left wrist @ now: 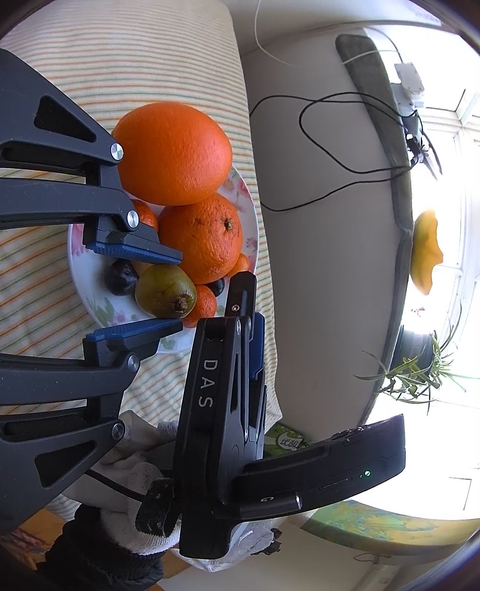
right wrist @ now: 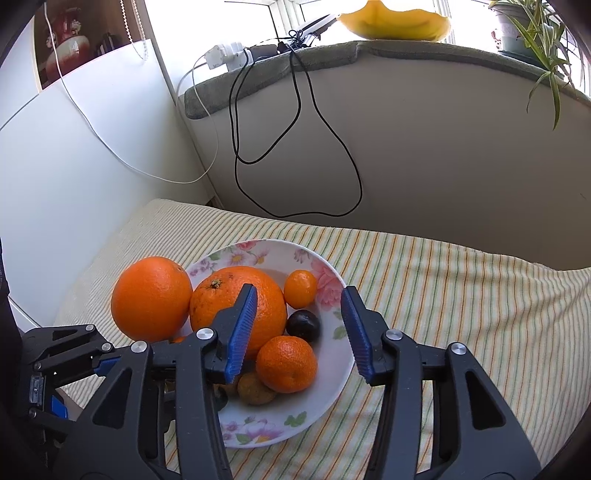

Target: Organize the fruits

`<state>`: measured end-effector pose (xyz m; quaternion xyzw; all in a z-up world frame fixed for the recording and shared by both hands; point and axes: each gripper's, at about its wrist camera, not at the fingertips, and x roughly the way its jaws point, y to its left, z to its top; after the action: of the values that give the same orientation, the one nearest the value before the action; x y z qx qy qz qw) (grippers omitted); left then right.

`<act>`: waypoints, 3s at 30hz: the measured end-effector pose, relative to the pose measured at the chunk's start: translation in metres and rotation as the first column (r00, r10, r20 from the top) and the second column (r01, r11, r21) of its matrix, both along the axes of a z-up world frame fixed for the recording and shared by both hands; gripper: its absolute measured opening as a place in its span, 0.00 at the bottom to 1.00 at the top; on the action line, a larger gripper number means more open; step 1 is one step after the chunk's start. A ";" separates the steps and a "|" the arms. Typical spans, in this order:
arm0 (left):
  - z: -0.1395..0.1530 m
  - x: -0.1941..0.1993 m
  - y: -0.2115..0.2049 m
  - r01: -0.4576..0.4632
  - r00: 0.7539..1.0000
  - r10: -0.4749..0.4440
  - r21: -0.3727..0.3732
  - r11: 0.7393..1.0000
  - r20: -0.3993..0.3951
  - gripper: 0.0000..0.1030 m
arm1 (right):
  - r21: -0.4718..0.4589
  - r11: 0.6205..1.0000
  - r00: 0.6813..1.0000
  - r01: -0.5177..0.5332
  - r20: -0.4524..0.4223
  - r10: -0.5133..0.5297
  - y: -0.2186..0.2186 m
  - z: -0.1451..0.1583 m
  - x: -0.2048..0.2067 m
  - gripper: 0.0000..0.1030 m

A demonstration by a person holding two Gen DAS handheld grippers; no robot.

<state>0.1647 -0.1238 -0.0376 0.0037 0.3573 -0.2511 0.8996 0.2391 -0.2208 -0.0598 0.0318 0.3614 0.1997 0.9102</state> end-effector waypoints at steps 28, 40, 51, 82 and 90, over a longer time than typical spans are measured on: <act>0.012 -0.018 0.016 -0.050 0.999 0.050 -0.013 0.999 0.015 0.60 | -0.004 0.997 0.997 0.073 0.023 -0.073 -0.016 0.015 -0.037 0.67; 0.023 -0.039 0.031 -0.114 0.992 0.115 -0.011 0.993 0.060 0.71 | -0.004 0.993 0.988 0.114 0.106 -0.113 -0.024 0.033 -0.081 0.89; 0.033 -0.061 0.043 -0.174 0.979 0.174 -0.001 0.985 0.107 0.79 | -0.002 0.988 0.977 0.152 0.151 -0.150 -0.031 0.044 -0.118 0.98; 0.047 -0.089 0.050 -0.219 0.965 0.217 -0.006 0.976 0.150 0.79 | 0.004 0.990 0.980 0.139 0.143 -0.139 -0.024 0.044 -0.147 0.98; 0.048 -0.091 0.050 -0.217 0.964 0.215 -0.007 0.976 0.157 0.79 | 0.002 0.990 0.980 0.138 0.145 -0.137 -0.024 0.044 -0.148 0.98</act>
<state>0.0738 -0.0739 0.0104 -0.0108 0.2850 -0.1487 0.9469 0.0910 -0.2446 -0.0154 0.0386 0.2919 0.1365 0.9458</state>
